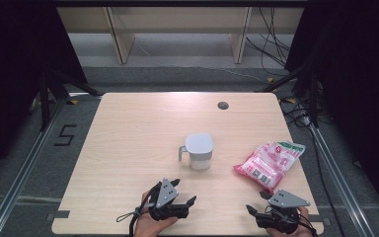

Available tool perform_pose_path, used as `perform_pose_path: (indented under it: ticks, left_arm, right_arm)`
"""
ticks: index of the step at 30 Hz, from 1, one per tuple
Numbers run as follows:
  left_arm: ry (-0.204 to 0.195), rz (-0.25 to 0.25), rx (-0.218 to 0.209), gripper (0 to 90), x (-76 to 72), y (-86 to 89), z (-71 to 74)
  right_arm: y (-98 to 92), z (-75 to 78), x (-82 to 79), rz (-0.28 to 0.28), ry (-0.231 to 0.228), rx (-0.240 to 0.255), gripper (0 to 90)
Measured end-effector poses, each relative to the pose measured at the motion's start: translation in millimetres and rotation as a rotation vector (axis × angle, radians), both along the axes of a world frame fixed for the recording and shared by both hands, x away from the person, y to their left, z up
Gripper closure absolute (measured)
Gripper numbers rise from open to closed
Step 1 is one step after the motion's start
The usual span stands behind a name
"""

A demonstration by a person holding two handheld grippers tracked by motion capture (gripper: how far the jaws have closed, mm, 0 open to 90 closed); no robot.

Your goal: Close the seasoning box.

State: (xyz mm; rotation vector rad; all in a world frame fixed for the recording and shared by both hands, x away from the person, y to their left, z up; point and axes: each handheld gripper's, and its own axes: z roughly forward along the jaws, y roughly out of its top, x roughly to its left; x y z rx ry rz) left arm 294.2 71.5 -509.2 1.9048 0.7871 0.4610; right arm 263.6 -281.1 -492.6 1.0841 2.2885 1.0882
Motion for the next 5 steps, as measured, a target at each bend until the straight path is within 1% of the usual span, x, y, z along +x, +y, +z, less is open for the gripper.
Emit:
perform_pose_path:
  ticks: [1, 2, 5]
  left_arm:
    - [0.0, -0.003, 0.005, 22.8, 0.1, 0.1, 0.0]
    - [-0.003, -0.006, -0.001, 22.8, 0.9, -0.5, -1.0]
    - [0.004, -0.009, 0.0, 22.7, 0.8, -1.9, -1.4]
  right_arm:
    - [-0.1, 0.0, 0.0, 0.0, 0.003, 0.004, 33.1]
    - [-0.5, -0.1, 0.2, 0.0, 0.001, 0.002, 33.0]
    - [-0.6, 0.0, 0.3, 0.0, 0.003, 0.003, 33.1]
